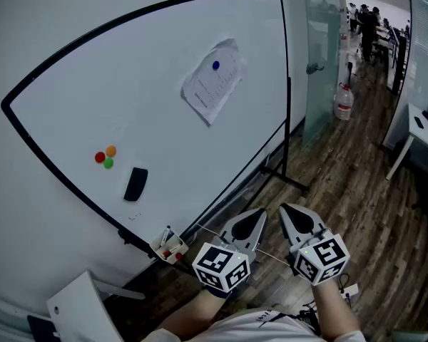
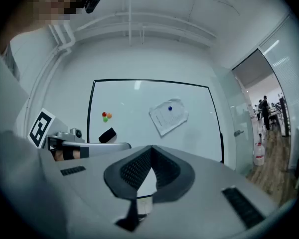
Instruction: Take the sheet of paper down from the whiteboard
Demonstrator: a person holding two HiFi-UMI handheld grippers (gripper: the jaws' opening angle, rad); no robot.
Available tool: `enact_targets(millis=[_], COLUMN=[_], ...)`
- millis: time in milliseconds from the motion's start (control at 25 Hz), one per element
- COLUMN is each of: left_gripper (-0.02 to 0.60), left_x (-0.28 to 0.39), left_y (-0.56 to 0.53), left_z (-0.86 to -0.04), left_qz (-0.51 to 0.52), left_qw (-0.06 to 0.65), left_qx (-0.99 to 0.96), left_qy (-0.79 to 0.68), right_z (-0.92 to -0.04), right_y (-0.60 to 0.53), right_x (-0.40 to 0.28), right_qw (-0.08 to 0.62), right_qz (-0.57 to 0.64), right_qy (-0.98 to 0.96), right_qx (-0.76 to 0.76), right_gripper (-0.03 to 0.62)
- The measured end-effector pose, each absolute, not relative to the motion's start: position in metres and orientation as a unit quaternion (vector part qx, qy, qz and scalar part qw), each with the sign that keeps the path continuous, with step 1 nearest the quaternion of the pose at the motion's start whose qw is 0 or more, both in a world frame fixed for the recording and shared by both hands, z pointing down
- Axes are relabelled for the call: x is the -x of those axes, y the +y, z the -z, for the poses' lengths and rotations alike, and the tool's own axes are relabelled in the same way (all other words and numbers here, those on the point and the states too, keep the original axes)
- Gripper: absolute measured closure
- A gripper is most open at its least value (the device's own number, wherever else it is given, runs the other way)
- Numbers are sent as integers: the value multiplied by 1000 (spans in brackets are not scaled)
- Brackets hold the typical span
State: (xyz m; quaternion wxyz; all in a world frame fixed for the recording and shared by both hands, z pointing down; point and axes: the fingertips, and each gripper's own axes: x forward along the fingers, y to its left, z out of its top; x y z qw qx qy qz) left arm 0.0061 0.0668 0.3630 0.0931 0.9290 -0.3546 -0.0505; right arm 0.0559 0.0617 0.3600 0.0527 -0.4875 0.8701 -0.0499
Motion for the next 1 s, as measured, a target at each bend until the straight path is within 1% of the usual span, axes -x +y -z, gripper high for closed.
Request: enact_targets(millis=[440,1000], left_gripper=[569,569], left_x=[-16,-42], left_y=[69,66], left_z=[-364,-367], left_qz=[54,51], left_qw=[93,82], left_qx=[-923,-912], left_qy=[-369,-399], right_z=[-358,-359], right_y=[70,80], right_x=[-75,-121], right_qw=[74,88], right_qz=[61,57], right_qy=[875,880], right_qx=[474,464], right_gripper=[580,580])
